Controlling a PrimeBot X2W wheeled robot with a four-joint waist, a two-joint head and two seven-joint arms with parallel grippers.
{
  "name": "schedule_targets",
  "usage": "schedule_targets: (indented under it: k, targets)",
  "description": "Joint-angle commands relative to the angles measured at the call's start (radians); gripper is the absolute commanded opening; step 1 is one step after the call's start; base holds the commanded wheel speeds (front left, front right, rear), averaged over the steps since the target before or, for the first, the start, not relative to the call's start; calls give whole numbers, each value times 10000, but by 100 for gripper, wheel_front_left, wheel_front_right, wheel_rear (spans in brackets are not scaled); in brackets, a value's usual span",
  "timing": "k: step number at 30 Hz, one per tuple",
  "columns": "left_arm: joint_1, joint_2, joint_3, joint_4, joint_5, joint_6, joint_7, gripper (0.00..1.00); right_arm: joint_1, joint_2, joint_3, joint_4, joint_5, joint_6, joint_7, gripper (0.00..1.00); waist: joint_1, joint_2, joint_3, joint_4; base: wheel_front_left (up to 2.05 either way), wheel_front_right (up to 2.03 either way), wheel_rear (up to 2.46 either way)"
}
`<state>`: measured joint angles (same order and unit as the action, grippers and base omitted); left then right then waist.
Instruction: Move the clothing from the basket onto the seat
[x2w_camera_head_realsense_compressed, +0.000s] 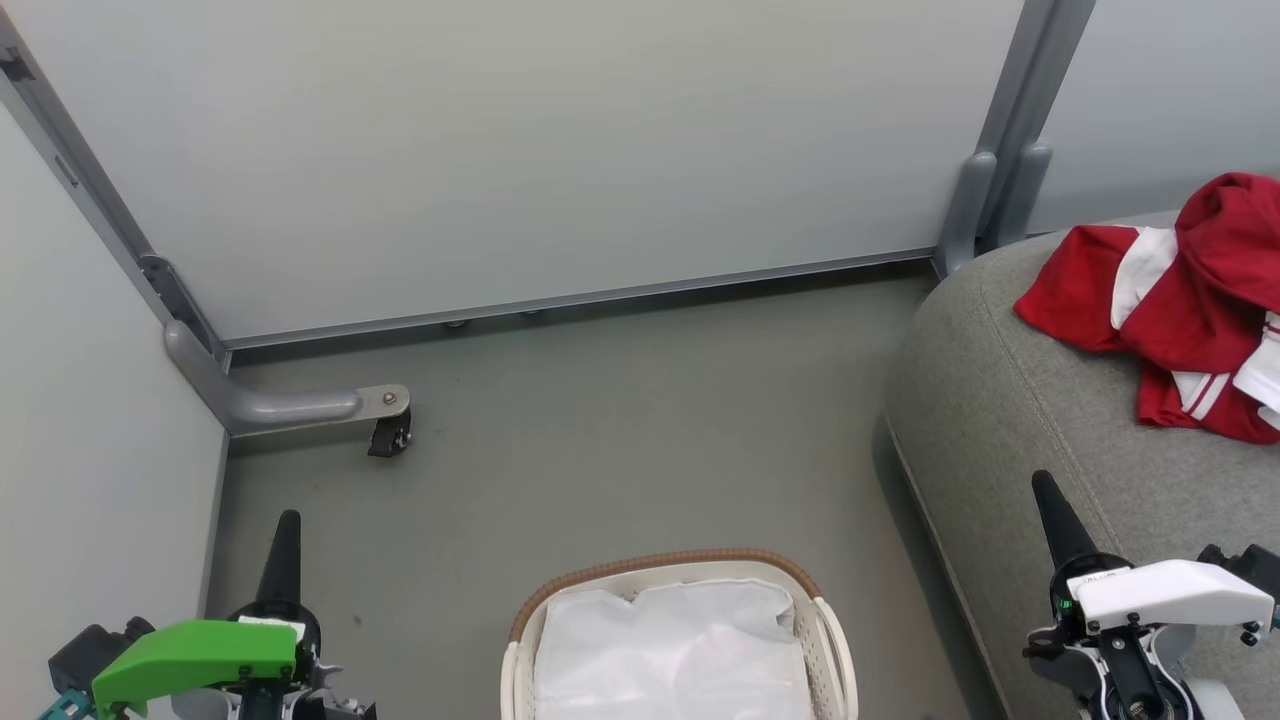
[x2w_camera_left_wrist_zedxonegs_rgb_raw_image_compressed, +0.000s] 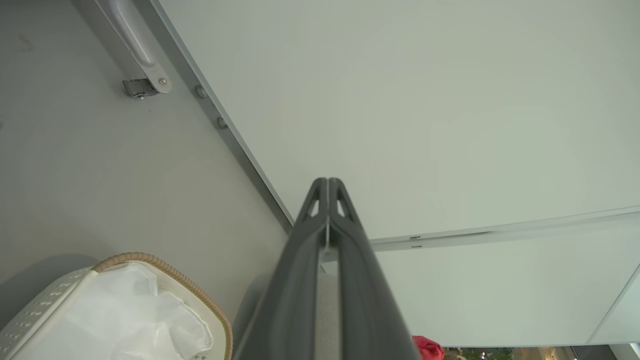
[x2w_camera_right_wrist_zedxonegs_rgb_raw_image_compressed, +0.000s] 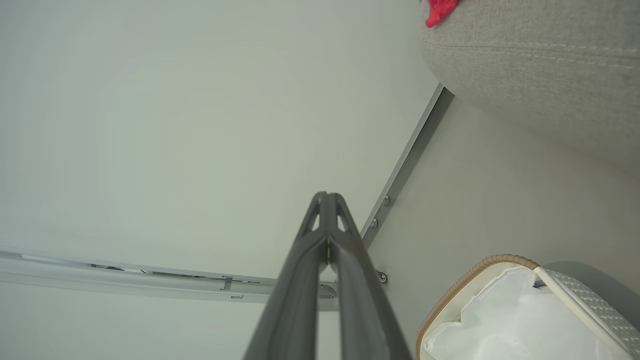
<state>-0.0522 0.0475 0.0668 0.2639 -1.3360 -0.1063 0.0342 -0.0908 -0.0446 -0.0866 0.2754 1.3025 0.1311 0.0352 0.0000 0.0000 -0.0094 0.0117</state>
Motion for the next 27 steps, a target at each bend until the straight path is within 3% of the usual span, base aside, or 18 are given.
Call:
schedule_targets:
  k: [1, 27]
  targets:
    - [-263, 39, 77, -95, -240, -73, 74, 0, -130, -63, -49, -111, 228, -3, 65, 0, 0, 0, 4, -4, 0, 0, 0]
    - [-547, 45, 379, -183, -2027, -209, 605, 0, -218, -79, -221, -269, 2260, -6, 596, 0, 0, 0, 83, -78, 0, 0, 0]
